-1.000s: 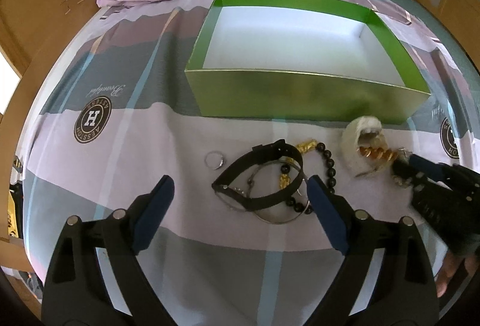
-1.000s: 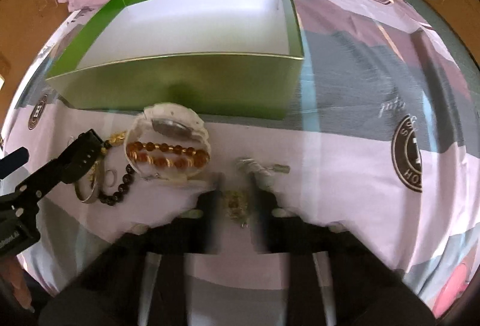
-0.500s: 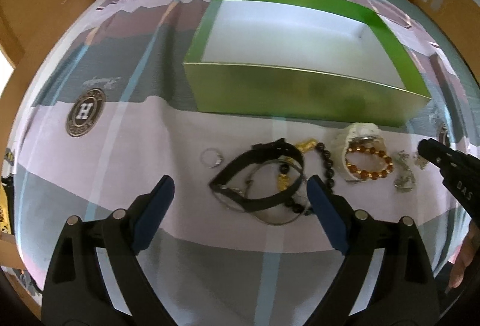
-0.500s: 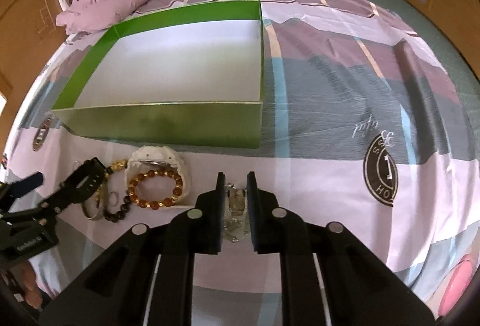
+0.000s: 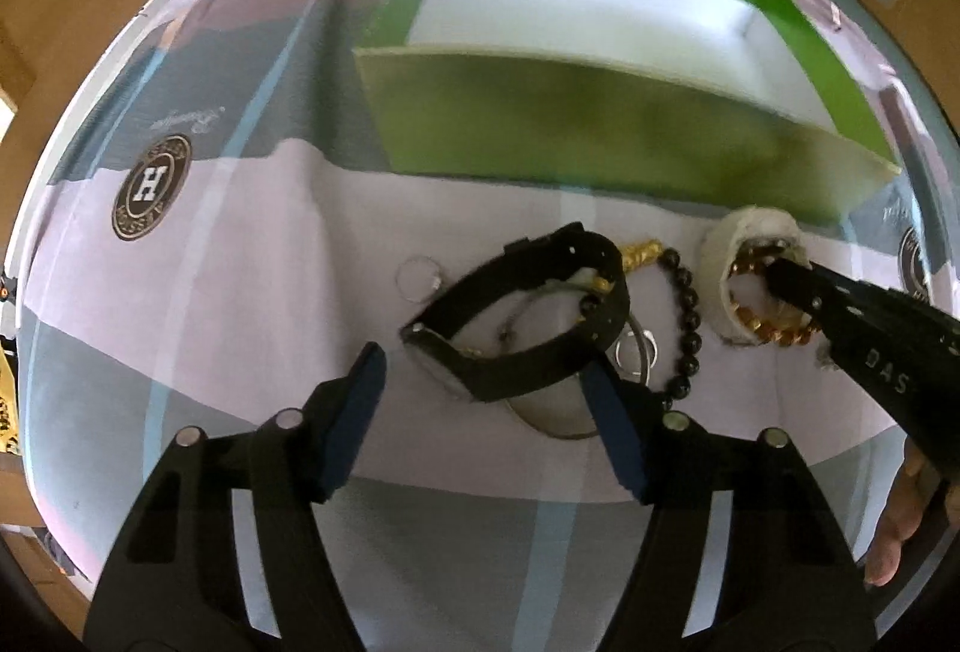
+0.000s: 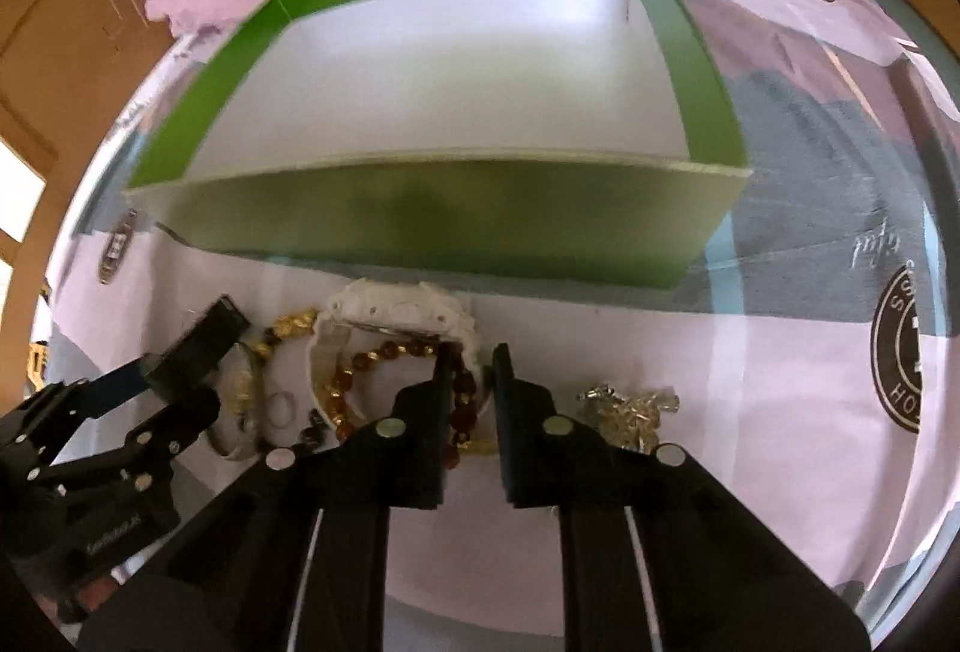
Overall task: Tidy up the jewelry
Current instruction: 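Reach the right tool down and grasp the amber bead bracelet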
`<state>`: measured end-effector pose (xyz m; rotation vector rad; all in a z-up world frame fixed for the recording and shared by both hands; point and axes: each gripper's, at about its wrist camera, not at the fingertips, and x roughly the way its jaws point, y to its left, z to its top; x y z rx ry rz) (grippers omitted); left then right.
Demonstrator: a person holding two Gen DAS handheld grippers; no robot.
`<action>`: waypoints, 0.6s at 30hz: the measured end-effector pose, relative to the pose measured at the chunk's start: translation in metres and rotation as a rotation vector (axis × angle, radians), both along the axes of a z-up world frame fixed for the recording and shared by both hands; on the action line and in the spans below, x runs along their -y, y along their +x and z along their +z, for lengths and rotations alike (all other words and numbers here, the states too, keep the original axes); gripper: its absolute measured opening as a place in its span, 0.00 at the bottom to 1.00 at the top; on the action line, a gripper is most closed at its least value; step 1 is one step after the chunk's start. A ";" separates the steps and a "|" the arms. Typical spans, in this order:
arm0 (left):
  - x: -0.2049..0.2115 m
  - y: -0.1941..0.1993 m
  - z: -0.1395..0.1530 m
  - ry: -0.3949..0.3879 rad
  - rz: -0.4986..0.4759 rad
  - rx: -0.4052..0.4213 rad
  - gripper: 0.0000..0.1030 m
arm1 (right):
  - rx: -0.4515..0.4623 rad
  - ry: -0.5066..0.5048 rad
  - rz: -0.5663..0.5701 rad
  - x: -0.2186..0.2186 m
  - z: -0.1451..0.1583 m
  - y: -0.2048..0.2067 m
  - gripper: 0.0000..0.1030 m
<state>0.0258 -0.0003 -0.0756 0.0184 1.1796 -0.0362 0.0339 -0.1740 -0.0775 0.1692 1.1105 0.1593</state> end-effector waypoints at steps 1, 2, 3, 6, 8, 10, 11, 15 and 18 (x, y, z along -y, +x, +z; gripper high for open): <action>-0.002 0.000 0.003 -0.011 0.002 0.005 0.67 | 0.012 0.010 0.001 0.001 0.005 -0.003 0.13; -0.005 0.000 0.007 -0.021 0.006 0.011 0.67 | 0.031 0.030 0.003 0.003 0.012 -0.007 0.13; -0.008 0.000 0.011 -0.029 0.009 0.023 0.67 | 0.043 0.045 0.009 0.004 0.016 -0.011 0.13; -0.015 -0.001 0.023 -0.044 0.021 0.058 0.67 | 0.079 0.106 0.045 0.009 0.033 -0.019 0.13; -0.024 0.000 0.031 -0.080 0.030 0.081 0.67 | 0.082 0.101 0.052 0.011 0.038 -0.020 0.14; -0.029 0.000 0.037 -0.113 0.044 0.100 0.67 | 0.056 0.074 0.036 0.013 0.033 -0.019 0.15; -0.032 0.001 0.038 -0.117 0.054 0.103 0.67 | 0.046 0.084 0.028 0.016 0.031 -0.019 0.19; -0.039 0.007 0.028 -0.124 0.089 0.069 0.70 | 0.059 0.105 -0.027 0.032 0.036 -0.019 0.21; -0.036 0.008 0.021 -0.120 0.084 0.040 0.71 | 0.081 0.061 -0.026 0.033 0.041 -0.020 0.21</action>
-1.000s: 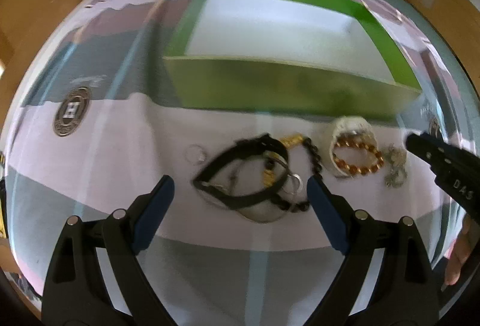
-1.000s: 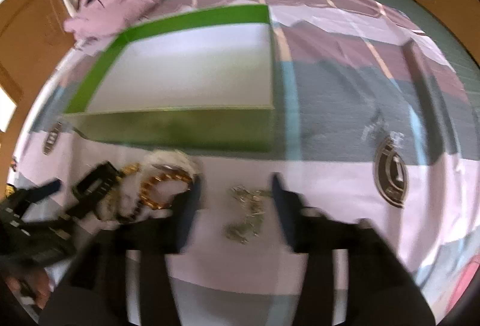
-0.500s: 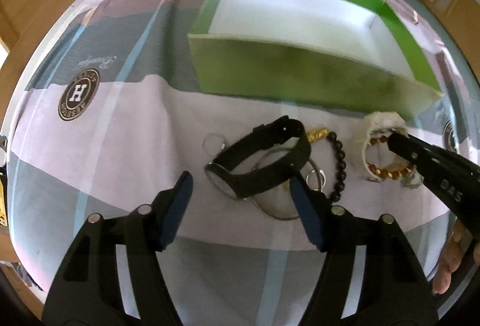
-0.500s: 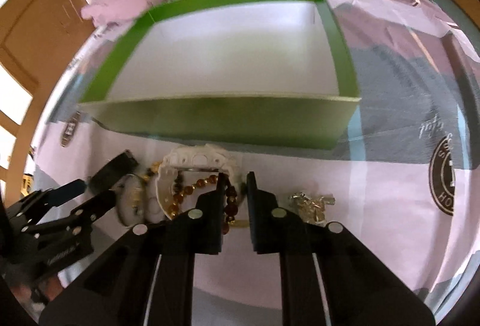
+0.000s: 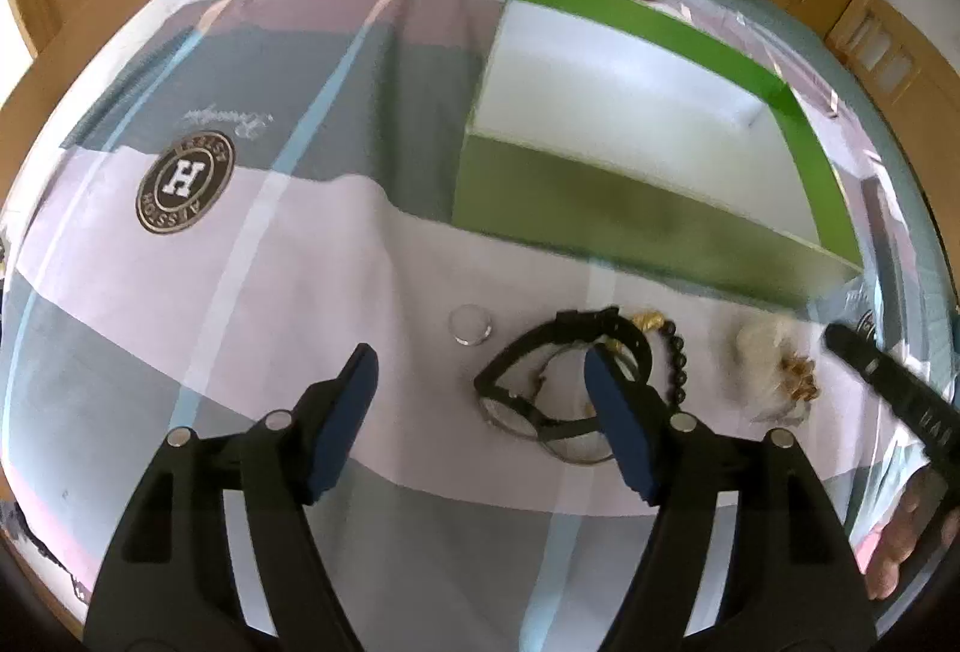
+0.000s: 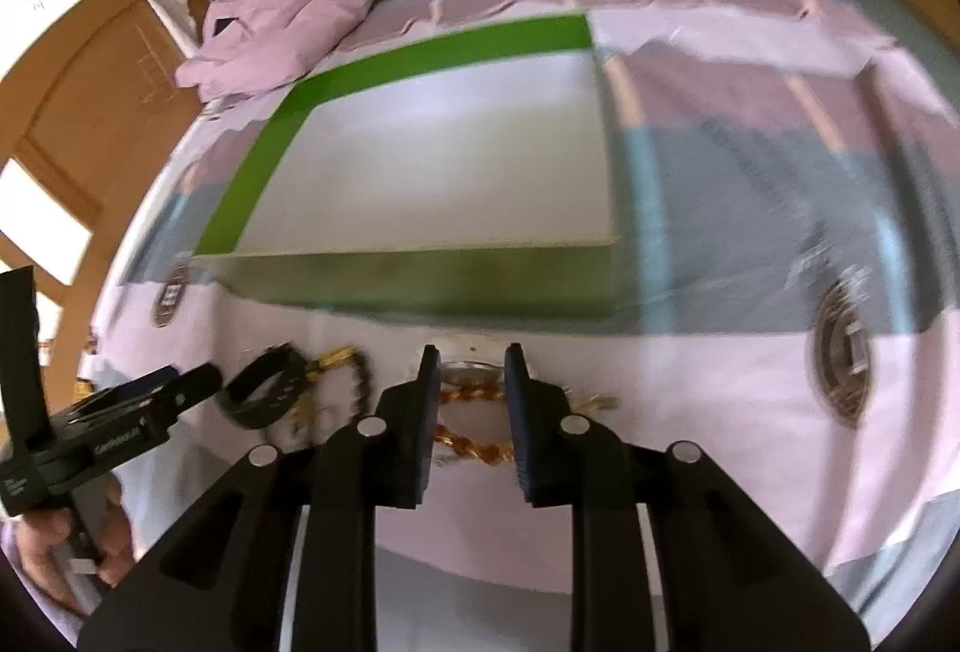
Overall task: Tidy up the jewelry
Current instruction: 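Reach the right tool down and grasp the amber bead bracelet, then lift the amber bracelet with the right tool while the left tool grasps the black strap watch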
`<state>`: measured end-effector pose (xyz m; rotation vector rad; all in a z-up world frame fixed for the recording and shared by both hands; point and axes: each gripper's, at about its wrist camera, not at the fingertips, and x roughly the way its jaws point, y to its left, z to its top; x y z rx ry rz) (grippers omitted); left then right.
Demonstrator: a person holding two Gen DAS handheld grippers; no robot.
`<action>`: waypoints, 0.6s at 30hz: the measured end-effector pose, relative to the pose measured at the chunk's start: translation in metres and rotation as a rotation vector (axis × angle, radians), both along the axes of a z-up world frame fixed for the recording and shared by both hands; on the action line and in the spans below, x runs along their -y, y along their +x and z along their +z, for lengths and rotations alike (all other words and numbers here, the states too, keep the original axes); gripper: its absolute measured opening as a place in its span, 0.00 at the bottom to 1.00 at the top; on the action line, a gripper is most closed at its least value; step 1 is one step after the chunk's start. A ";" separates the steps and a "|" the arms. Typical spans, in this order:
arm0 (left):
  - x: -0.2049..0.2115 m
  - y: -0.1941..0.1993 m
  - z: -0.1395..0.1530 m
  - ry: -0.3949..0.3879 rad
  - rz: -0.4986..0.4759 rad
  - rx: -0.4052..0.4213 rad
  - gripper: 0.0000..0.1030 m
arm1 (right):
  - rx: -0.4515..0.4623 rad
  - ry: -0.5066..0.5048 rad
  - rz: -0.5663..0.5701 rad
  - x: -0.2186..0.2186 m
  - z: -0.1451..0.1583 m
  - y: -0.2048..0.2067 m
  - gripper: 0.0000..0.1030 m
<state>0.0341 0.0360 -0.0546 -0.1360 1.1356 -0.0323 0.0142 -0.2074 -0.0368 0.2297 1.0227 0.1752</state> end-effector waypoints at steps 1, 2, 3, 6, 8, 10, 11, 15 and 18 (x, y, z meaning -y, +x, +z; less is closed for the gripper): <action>0.001 -0.001 -0.001 0.008 -0.003 -0.004 0.71 | -0.014 0.015 0.020 -0.002 -0.002 0.000 0.21; 0.004 0.000 -0.003 0.017 -0.008 -0.008 0.71 | -0.024 0.021 0.034 -0.004 -0.004 0.000 0.21; 0.006 0.000 -0.004 0.020 -0.011 -0.011 0.72 | -0.031 0.007 0.046 -0.007 -0.006 -0.001 0.21; 0.007 -0.001 -0.005 0.024 -0.016 -0.015 0.74 | -0.083 -0.067 0.063 -0.016 -0.018 0.000 0.22; 0.008 -0.002 -0.006 0.029 -0.021 -0.017 0.76 | -0.129 -0.057 0.043 -0.014 -0.027 0.002 0.35; 0.008 -0.002 -0.007 0.032 -0.023 -0.020 0.76 | -0.169 -0.047 0.025 -0.011 -0.035 0.004 0.40; 0.008 -0.003 -0.008 0.035 -0.025 -0.021 0.76 | -0.179 -0.050 0.027 -0.011 -0.037 0.004 0.39; 0.009 -0.001 -0.011 0.044 -0.027 -0.029 0.76 | -0.158 -0.132 0.073 -0.022 -0.034 -0.001 0.11; 0.008 0.000 -0.011 0.044 -0.024 -0.032 0.76 | -0.106 -0.088 0.094 -0.021 -0.021 -0.004 0.07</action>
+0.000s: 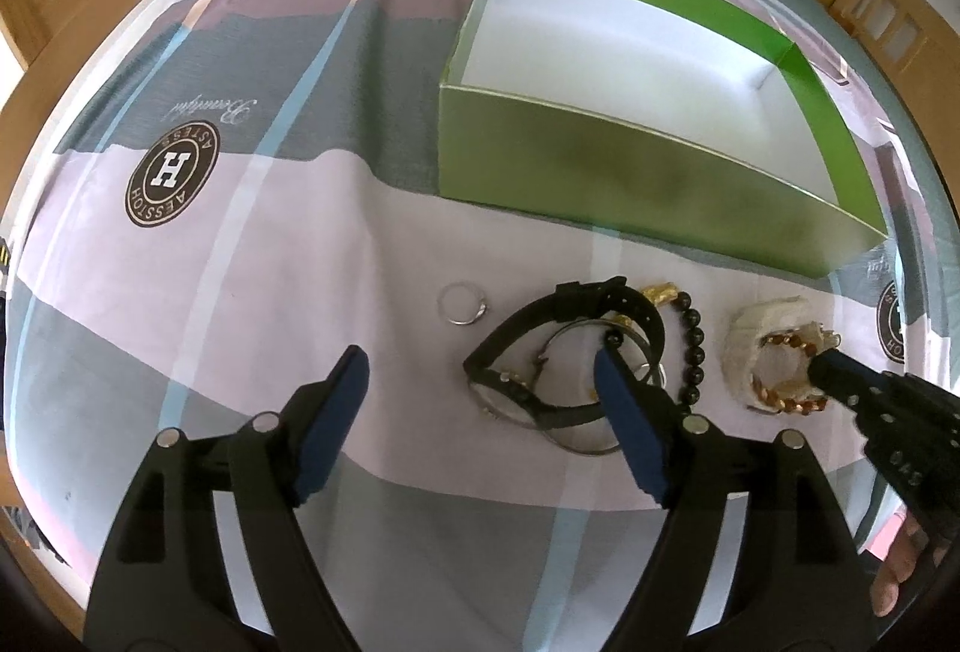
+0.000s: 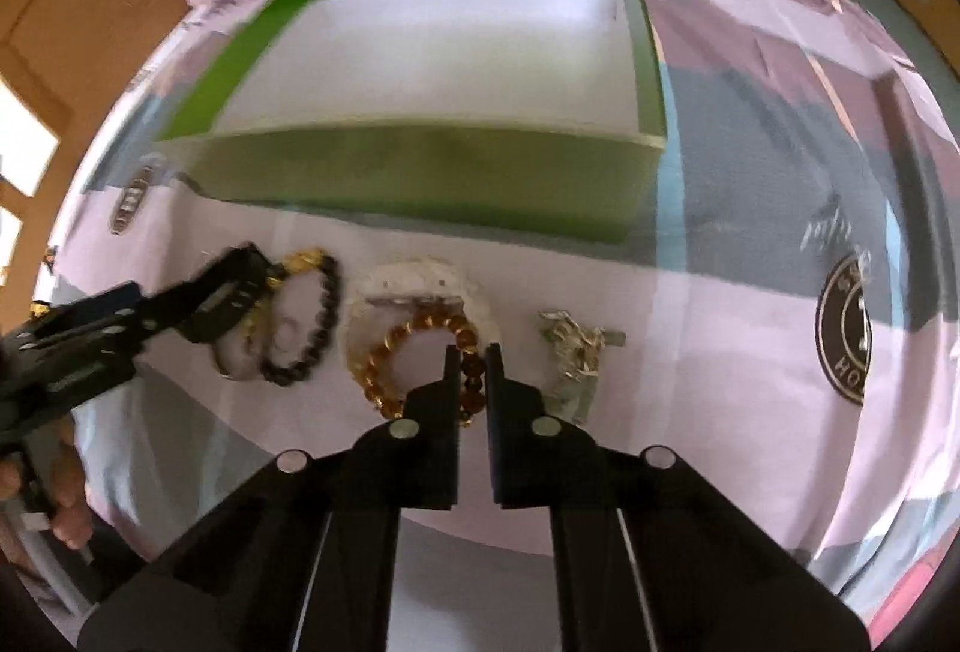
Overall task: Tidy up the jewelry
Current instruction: 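Lift the amber bracelet with the right tool while the left tool grasps the black strap watch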
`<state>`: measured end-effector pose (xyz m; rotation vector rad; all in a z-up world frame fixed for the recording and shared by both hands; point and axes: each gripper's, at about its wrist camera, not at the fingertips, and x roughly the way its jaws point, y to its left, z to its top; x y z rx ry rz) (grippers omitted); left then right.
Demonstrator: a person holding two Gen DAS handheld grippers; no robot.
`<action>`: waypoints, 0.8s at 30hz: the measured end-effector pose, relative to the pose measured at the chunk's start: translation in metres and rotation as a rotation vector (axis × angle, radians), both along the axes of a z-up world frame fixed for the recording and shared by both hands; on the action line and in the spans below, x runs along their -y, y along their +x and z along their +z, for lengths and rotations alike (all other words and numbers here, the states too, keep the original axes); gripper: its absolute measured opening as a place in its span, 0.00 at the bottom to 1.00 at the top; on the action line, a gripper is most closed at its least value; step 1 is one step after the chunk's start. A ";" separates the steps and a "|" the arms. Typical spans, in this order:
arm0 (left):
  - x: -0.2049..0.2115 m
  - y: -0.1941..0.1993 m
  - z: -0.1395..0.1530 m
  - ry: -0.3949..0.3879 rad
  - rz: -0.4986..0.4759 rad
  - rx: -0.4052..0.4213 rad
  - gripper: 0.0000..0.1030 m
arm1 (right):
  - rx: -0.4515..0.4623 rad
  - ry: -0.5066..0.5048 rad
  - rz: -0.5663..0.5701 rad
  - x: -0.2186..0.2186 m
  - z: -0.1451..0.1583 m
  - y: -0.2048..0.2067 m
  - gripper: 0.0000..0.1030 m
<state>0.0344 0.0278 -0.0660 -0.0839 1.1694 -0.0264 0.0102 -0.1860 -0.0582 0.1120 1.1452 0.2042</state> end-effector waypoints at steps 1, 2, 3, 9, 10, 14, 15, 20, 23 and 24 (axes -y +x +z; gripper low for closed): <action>0.000 0.000 0.000 0.001 0.000 0.001 0.76 | 0.016 0.010 -0.001 0.001 0.004 -0.001 0.07; -0.001 0.000 0.001 0.001 0.001 0.003 0.77 | 0.039 0.022 -0.008 0.005 0.010 -0.002 0.07; -0.001 0.000 0.001 0.001 0.003 0.004 0.77 | 0.053 0.034 -0.014 0.007 0.013 -0.002 0.07; -0.002 0.002 0.001 0.003 0.011 0.001 0.78 | 0.149 0.095 -0.072 0.026 0.034 -0.003 0.07; -0.004 0.003 0.002 0.003 0.015 0.003 0.78 | 0.159 0.100 -0.086 0.029 0.037 -0.004 0.07; -0.016 0.005 0.007 -0.002 0.053 0.024 0.81 | 0.155 0.105 -0.124 0.041 0.039 -0.001 0.07; -0.018 0.006 0.007 -0.008 0.064 0.023 0.81 | 0.141 0.098 -0.131 0.041 0.035 0.000 0.07; -0.014 0.013 -0.005 -0.012 0.059 -0.022 0.81 | 0.102 0.085 -0.123 0.036 0.024 0.002 0.07; -0.013 0.017 -0.015 -0.025 0.062 -0.060 0.81 | 0.094 0.080 -0.113 0.033 0.022 0.001 0.07; -0.013 0.018 -0.018 -0.031 0.063 -0.070 0.81 | 0.093 0.079 -0.111 0.032 0.021 0.001 0.07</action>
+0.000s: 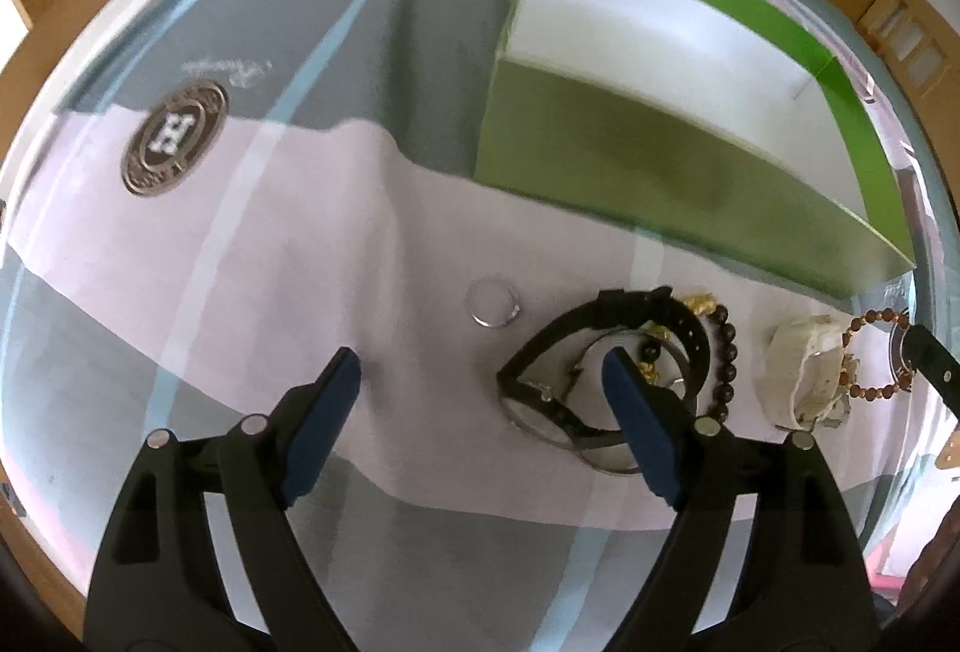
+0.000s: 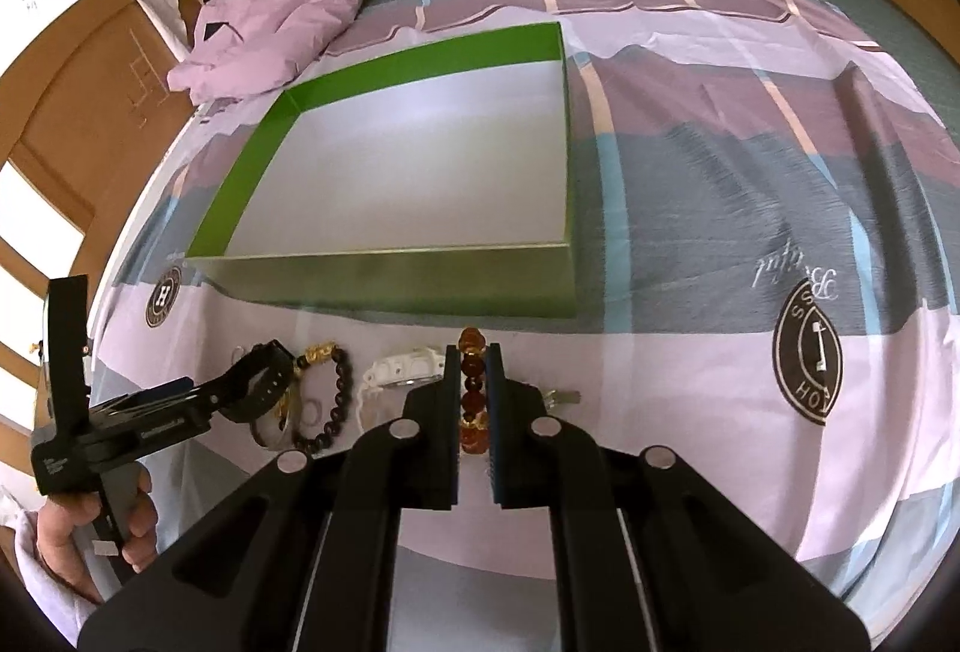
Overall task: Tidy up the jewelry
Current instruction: 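Lift the amber bracelet with the right tool while the left tool grasps the black strap watch, then carry both items into the green box and open both tools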
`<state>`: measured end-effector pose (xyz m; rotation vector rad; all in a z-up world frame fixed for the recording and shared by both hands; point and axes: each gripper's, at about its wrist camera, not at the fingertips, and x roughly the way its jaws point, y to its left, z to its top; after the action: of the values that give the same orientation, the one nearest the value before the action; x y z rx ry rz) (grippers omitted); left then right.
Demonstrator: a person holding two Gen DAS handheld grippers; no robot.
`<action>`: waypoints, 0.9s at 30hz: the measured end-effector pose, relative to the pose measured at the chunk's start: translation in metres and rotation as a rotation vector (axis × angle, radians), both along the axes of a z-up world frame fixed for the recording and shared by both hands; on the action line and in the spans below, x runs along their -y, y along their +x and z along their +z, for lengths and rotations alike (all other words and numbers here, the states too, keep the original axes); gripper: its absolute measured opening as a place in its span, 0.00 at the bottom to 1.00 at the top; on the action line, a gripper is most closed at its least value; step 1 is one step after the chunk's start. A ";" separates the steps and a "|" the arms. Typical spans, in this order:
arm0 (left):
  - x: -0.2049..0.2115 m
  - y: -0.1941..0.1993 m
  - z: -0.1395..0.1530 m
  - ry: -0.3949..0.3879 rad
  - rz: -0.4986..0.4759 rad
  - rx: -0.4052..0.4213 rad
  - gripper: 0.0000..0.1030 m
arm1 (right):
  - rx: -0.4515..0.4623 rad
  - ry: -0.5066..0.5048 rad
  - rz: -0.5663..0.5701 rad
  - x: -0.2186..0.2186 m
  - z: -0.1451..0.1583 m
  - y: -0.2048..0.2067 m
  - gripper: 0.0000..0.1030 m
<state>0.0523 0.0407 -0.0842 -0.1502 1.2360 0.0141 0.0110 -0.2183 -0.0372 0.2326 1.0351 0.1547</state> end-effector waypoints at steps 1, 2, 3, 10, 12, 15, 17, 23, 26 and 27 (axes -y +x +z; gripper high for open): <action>0.000 0.001 -0.003 -0.004 0.002 -0.009 0.81 | -0.001 -0.001 0.001 0.000 0.000 0.000 0.07; 0.000 0.002 -0.005 -0.001 0.004 -0.018 0.73 | -0.002 -0.001 0.002 0.000 -0.001 0.000 0.07; 0.000 0.002 -0.007 0.009 0.004 -0.022 0.57 | -0.002 -0.001 0.001 0.000 0.000 0.000 0.07; -0.005 -0.001 0.007 0.000 0.018 0.029 0.16 | 0.012 -0.003 -0.005 0.002 0.002 0.000 0.07; -0.007 -0.002 0.013 -0.019 0.024 0.051 0.14 | 0.027 0.005 -0.008 0.003 0.006 -0.001 0.07; -0.009 -0.008 0.025 -0.047 0.027 0.094 0.14 | 0.052 0.008 -0.007 0.004 0.014 -0.002 0.07; -0.006 -0.007 0.032 -0.043 0.028 0.123 0.14 | 0.062 0.011 -0.007 0.004 0.017 -0.003 0.07; -0.008 -0.015 0.039 -0.064 0.023 0.154 0.14 | 0.055 0.008 0.001 -0.001 0.015 -0.002 0.07; -0.004 -0.016 0.040 -0.073 0.021 0.145 0.14 | 0.061 0.016 0.008 -0.005 0.017 -0.002 0.07; -0.003 -0.012 0.041 -0.075 0.020 0.145 0.14 | 0.064 0.014 0.011 -0.007 0.018 -0.002 0.07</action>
<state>0.0406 0.0437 -0.0437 -0.2252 1.0905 -0.0255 0.0085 -0.2115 -0.0187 0.2335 0.9719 0.1786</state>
